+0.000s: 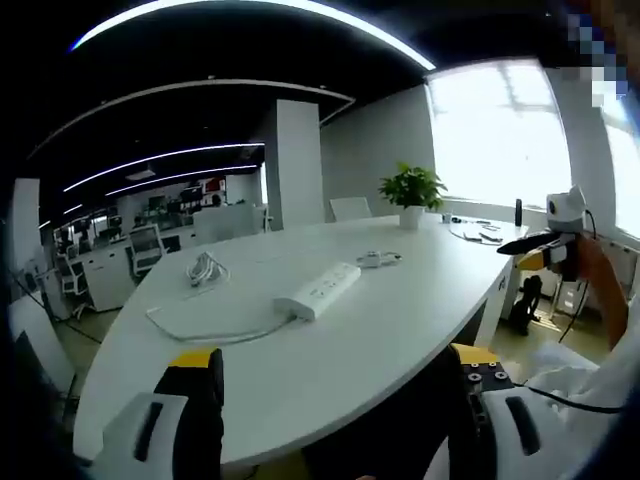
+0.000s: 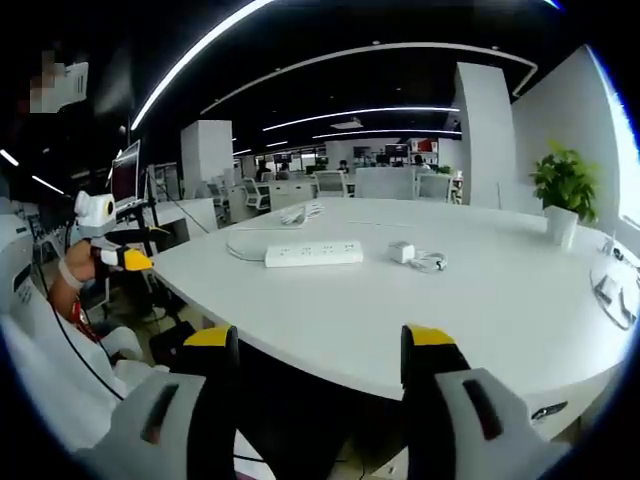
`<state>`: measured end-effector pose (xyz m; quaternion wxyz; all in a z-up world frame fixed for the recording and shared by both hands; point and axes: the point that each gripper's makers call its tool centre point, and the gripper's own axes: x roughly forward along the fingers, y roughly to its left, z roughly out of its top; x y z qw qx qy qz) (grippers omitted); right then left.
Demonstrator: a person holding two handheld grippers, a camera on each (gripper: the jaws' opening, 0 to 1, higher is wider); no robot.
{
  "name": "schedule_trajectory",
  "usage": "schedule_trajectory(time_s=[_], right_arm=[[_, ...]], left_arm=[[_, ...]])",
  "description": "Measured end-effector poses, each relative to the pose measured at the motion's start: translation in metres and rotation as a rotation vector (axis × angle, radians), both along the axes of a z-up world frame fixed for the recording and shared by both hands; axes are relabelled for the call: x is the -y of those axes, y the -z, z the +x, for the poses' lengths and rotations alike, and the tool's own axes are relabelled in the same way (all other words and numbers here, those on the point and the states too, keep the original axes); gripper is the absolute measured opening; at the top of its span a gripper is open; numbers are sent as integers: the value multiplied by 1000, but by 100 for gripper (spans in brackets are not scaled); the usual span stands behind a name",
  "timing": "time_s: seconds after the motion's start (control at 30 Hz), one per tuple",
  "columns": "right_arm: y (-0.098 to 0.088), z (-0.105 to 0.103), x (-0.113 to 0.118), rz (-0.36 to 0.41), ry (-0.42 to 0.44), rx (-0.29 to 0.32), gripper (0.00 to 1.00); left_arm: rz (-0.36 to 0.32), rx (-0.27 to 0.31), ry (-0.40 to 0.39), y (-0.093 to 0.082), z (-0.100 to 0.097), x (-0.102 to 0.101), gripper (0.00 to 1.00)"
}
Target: Straighten the power strip on the desk, plug the charger into it
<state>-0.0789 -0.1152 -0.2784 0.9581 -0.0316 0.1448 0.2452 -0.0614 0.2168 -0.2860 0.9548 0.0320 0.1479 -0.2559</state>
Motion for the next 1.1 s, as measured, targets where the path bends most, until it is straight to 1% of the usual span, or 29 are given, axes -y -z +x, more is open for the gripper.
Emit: schedule_trajectory(time_s=[0.13, 0.17, 0.27, 0.33, 0.47, 0.73, 0.83, 1.0, 1.1], right_arm=[[4, 2, -1, 5, -6, -6, 65], [7, 2, -6, 7, -8, -10, 65], [12, 4, -7, 14, -9, -23, 65], [13, 3, -8, 14, -14, -29, 65], [11, 1, -9, 12, -15, -22, 65], [9, 0, -9, 5, -27, -20, 63], [8, 0, -11, 3, -29, -16, 64], [7, 2, -12, 3, -23, -18, 65], [2, -1, -11, 6, -23, -3, 66]], left_arm=[[4, -3, 7, 1, 0, 3, 92], [6, -5, 8, 1, 0, 3, 92], [22, -14, -2, 3, 0, 1, 91], [28, -11, -3, 3, 0, 0, 91], [13, -6, -2, 0, -1, 1, 91], [12, -3, 7, 1, -2, 3, 91], [5, -4, -4, 0, -1, 0, 93], [8, -8, -10, 3, 1, -3, 93], [8, -4, -3, 2, -1, -2, 93]])
